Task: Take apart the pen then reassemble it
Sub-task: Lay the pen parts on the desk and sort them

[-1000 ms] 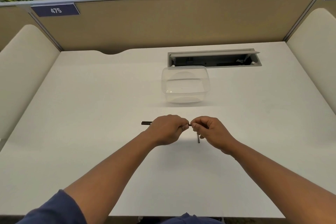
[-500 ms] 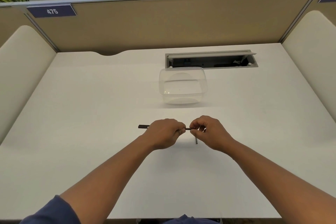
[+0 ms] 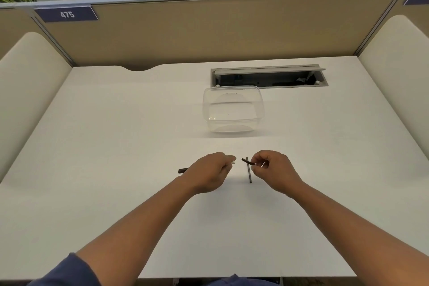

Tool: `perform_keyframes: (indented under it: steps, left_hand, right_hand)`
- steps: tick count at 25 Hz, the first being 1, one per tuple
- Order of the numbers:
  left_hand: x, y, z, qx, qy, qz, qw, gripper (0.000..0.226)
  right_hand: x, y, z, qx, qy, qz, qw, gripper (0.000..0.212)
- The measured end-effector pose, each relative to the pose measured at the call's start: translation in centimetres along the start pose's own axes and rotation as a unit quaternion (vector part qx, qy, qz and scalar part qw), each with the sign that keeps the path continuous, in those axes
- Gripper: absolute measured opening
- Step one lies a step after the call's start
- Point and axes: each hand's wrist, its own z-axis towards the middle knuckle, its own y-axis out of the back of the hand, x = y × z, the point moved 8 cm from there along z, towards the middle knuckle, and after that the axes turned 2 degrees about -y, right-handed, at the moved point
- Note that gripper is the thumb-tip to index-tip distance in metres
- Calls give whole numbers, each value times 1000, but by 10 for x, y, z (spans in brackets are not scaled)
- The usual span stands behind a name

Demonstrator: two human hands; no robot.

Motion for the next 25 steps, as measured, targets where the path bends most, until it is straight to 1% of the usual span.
perform_keyframes:
  steps: [2, 6, 10, 12, 16, 21, 25]
  left_hand:
    - [4, -3, -1, 0, 15, -52, 999, 28]
    - [11, -4, -2, -26, 49, -138, 989, 29]
    - [17, -4, -2, -53, 66, -161, 983, 18]
    - [15, -2, -3, -57, 64, -160, 983, 18]
    - [12, 0, -3, -62, 60, -164, 983, 21]
    - [12, -1, -4, -65, 76, -191, 977, 16]
    - [10, 0, -5, -66, 74, -197, 975, 17]
  right_hand:
    - [-13, 3, -1, -19, -39, 26, 999, 7]
    - [-41, 7, 1, -54, -124, 36, 990, 5]
    - [-68, 7, 4, -75, -205, 48, 975, 3]
    - [-76, 5, 4, -80, -230, 59, 968, 4]
    - [-83, -2, 7, -82, -249, 63, 963, 4]
    - [-82, -6, 9, -76, -241, 30, 967, 1]
    - [-81, -6, 11, -75, -240, 14, 968, 3]
